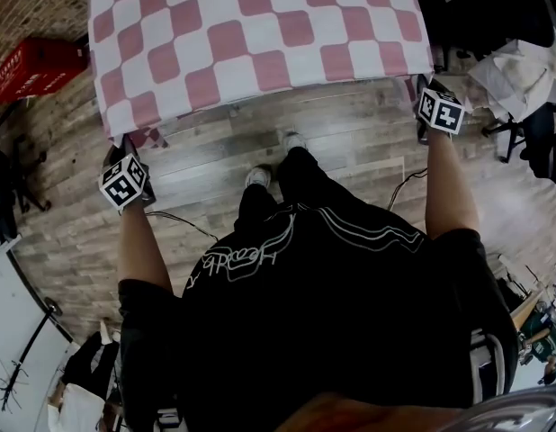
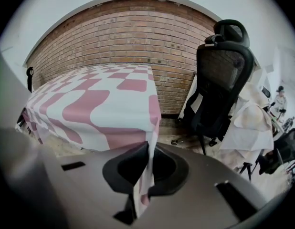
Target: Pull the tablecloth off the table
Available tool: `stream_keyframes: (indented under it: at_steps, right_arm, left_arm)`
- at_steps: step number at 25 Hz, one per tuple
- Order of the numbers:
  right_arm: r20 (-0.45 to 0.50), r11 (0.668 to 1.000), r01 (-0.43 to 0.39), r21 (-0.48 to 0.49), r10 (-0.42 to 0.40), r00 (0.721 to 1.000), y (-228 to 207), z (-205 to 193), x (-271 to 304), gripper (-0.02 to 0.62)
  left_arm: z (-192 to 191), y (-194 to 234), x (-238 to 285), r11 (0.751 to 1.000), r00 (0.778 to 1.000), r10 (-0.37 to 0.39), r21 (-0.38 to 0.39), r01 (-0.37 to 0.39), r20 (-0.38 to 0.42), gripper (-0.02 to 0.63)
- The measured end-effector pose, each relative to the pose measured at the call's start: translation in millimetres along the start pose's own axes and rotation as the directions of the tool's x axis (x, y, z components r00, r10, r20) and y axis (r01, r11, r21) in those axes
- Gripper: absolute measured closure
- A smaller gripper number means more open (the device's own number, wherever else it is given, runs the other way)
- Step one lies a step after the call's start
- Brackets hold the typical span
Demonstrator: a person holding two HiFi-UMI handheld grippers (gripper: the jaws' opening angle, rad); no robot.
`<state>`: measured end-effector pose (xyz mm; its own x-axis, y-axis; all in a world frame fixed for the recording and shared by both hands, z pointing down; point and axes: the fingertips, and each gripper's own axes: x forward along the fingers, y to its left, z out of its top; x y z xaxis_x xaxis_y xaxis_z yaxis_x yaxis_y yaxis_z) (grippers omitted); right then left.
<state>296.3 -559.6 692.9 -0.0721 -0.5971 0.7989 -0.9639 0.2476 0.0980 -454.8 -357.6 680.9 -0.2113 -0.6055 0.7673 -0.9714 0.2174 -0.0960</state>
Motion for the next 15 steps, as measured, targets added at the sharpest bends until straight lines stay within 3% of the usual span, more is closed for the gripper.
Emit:
stream_keyframes:
  at_steps: [4, 15]
  right_arm:
    - [0.033, 0.999, 0.022, 0.048, -0.024, 0.999, 0.2, 3.7, -15.7, 0.597]
    - [0.027, 0.996, -0.019, 0.090, 0.017, 0.999, 2.5, 0.5, -37.5, 0.597]
  left_arm:
    - [4.3, 0.9, -8.1, 1.000, 1.000, 0.007, -0.021, -0.007, 0.011, 0.595]
    - [6.3, 6.2, -28.9, 0.999, 1.000, 0.011, -0.037, -0.011, 0.014, 0.598]
